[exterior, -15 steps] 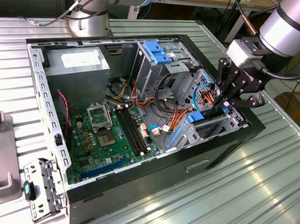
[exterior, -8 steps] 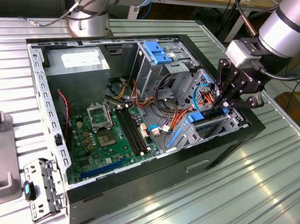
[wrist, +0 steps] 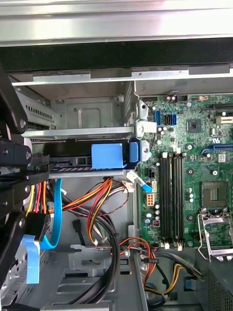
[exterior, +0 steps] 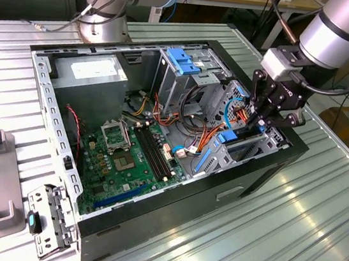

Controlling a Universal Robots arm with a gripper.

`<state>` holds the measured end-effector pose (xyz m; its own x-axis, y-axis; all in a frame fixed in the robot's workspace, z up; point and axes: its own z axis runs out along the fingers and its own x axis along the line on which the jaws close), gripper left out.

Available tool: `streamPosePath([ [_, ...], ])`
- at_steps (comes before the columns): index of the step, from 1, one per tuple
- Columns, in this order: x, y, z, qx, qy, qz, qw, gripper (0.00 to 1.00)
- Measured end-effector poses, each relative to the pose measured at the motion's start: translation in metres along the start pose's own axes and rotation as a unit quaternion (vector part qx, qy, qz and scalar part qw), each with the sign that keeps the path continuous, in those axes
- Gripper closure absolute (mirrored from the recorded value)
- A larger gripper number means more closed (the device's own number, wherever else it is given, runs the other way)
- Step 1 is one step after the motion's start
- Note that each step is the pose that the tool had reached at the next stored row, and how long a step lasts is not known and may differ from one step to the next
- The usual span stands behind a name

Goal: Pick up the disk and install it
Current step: 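Insert the first disk wire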

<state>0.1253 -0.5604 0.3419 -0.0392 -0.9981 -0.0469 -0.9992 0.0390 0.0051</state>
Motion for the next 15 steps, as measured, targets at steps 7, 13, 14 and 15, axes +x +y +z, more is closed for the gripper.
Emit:
streamPosePath([
  [7,0.0001,0.0000,0.0008,0.0000,0.0000,0.000,1.00000,0.83],
  [13,0.0000,0.0000,0.0011,0.0000,-0.0002,0.000,1.00000,0.82],
  [14,0.0001,0.0000,0.0006,0.0000,0.0000,0.000,1.00000,0.75],
  [15,0.0000,0.0000,-0.0003,0.0000,0.0000,0.000,1.00000,0.75],
])
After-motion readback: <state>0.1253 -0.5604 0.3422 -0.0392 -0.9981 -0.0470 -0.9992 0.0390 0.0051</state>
